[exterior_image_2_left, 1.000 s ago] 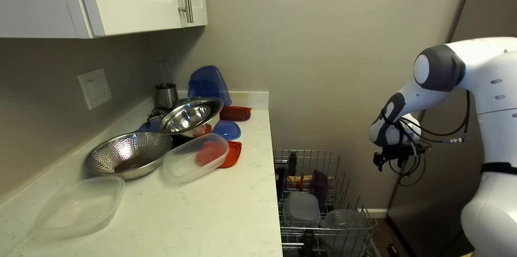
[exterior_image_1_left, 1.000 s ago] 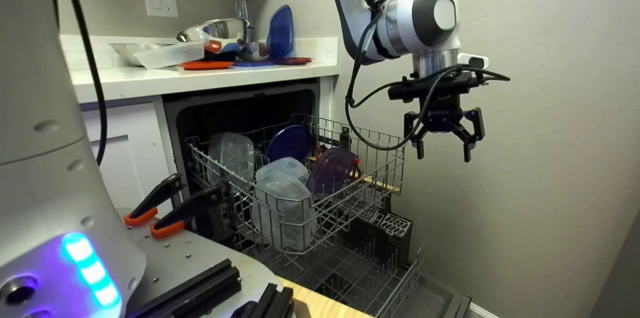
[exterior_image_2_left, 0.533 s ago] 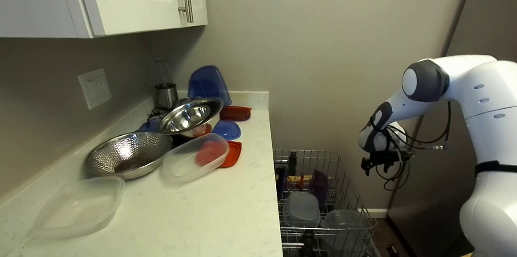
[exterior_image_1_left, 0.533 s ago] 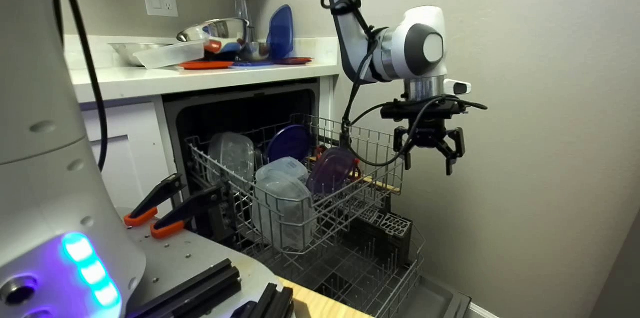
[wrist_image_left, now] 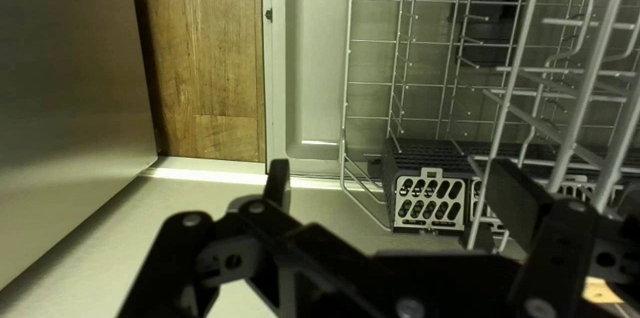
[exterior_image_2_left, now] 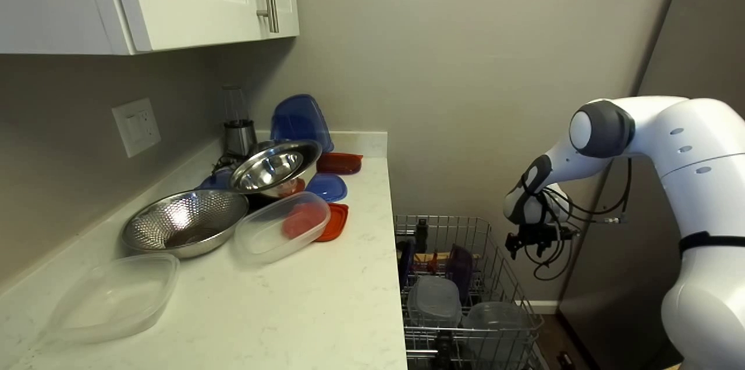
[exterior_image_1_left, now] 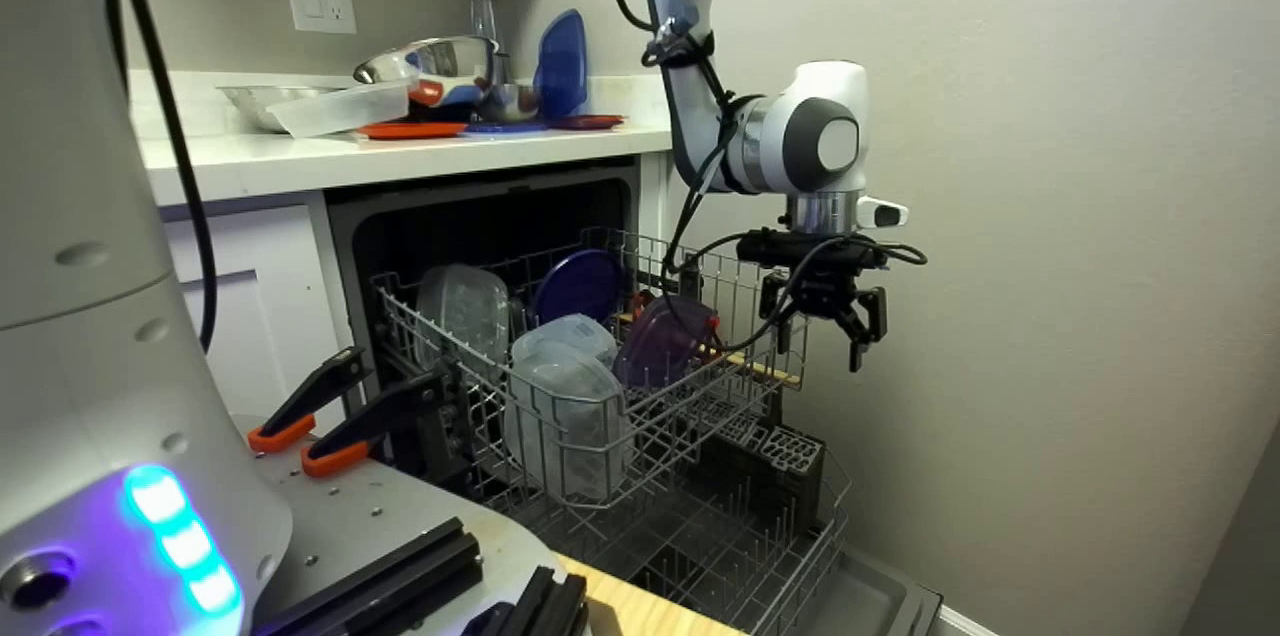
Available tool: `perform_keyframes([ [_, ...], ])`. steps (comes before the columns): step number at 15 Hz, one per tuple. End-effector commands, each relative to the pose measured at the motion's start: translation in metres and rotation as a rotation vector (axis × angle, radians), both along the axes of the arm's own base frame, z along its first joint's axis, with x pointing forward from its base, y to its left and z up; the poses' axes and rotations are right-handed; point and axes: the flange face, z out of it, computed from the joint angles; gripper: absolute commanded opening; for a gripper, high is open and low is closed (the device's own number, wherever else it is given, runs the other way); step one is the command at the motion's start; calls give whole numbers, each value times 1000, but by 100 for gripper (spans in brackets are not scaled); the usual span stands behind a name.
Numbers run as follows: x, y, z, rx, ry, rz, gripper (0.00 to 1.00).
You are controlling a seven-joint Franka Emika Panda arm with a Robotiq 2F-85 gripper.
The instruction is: Push in the rack of the dishwasher
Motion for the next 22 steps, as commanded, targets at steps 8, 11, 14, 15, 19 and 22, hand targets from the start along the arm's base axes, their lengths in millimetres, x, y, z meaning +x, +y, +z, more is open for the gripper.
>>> perform_keyframes([
  [8, 18, 41, -2, 64, 38, 6, 100],
  [11, 20, 50, -2, 57, 40, 11, 100],
  [14, 23, 64, -1, 35, 32, 7, 100],
  [15, 23, 73, -1, 20, 29, 6, 100],
  [19, 31, 112, -1, -11, 34, -3, 100],
  [22, 38, 147, 1, -29, 31, -3, 100],
])
